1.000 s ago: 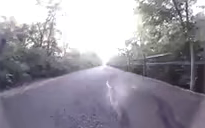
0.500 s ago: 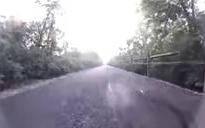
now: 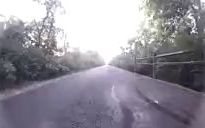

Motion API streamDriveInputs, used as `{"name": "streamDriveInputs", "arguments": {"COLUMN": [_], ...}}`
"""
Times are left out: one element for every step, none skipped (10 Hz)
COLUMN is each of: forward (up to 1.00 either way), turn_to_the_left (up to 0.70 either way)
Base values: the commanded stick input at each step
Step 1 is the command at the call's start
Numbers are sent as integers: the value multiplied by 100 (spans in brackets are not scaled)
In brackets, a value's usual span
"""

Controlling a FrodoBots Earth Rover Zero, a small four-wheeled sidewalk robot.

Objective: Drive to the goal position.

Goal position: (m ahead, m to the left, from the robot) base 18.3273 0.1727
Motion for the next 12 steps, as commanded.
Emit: {"name": "streamDriveInputs", "arguments": {"forward": [100, 100, 100, 100, 100, 100, 100, 100, 100, 100, 100, 100], "turn_to_the_left": [0, 0, 0, 0, 0, 0, 0, 0, 0, 0, 0, 0]}}
